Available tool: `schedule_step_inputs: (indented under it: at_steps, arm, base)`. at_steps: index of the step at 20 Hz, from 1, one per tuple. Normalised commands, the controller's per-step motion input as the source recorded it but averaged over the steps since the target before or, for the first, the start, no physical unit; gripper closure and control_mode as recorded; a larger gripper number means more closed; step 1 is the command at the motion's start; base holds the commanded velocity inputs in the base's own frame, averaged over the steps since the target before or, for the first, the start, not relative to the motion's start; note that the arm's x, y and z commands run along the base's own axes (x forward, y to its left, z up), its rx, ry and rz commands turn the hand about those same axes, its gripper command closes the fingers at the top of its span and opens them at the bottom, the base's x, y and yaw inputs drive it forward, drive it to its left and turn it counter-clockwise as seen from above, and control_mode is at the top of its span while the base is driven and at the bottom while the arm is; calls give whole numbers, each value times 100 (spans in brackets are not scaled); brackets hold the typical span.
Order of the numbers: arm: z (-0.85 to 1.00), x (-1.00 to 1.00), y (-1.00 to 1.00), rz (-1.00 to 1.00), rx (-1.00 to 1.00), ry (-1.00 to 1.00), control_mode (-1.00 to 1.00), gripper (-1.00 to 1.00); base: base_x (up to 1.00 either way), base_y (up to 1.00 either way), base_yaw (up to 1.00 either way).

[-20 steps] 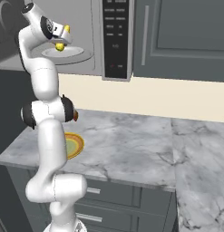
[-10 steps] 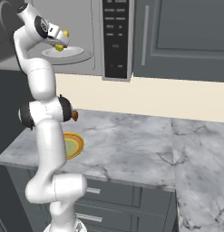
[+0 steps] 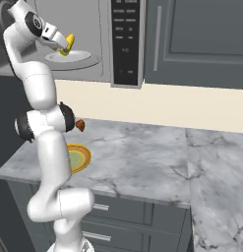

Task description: Pick the corn from the counter and place it in the microwave.

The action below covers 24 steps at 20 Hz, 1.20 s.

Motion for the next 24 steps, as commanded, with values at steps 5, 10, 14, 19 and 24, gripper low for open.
schedule_step_inputs:
  at_steps: [5, 10, 14, 19, 24]
  arm:
    - [0, -100, -4, -16, 2, -1, -100, -100]
    - [0, -98, -14, -17, 2, -1, -100, -100]
    - [-1, -100, -26, -14, 5, -1, -100, -100]
    - [-40, -100, -45, -10, 6, -10, -100, -100]
    - [-79, -100, -64, -4, 7, -18, -100, -100]
  base:
    - [0, 0, 0]
    - [0, 0, 0]
    - [0, 0, 0]
    - [0, 0, 0]
    - [0, 0, 0]
